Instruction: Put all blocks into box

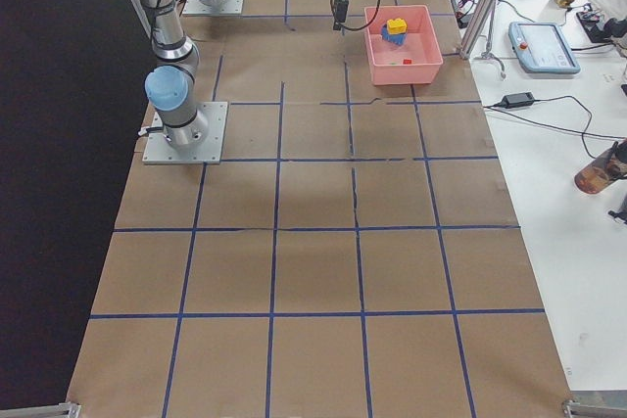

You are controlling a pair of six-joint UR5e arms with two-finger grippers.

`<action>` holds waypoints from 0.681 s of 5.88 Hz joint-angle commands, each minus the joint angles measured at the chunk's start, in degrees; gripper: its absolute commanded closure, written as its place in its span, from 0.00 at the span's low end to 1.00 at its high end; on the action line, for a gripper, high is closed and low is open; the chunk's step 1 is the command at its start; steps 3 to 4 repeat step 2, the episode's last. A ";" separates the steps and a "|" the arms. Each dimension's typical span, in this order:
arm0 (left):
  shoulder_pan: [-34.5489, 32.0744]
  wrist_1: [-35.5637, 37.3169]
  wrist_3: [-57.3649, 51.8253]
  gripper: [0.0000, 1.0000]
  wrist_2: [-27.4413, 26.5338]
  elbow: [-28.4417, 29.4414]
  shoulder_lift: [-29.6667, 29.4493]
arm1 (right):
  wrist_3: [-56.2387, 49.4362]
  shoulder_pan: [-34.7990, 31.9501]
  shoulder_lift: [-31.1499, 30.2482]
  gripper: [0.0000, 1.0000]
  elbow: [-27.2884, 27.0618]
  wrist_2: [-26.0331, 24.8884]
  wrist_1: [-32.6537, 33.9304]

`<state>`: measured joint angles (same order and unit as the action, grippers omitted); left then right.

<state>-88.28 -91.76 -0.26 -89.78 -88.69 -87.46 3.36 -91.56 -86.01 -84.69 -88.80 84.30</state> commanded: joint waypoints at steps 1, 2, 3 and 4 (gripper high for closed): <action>0.04 0.00 0.00 0.00 0.04 0.00 0.01 | 0.16 0.06 -0.12 0.01 -0.03 -0.49 1.57; -0.05 0.00 0.00 0.00 0.04 0.00 0.01 | 0.24 -0.02 -0.04 0.01 -0.03 -0.50 1.57; -0.05 0.00 0.00 0.00 0.04 0.00 0.01 | 0.24 -0.02 -0.04 0.01 -0.03 -0.50 1.57; -0.05 0.00 0.00 0.00 0.04 0.00 0.01 | 0.24 -0.02 -0.04 0.01 -0.03 -0.50 1.57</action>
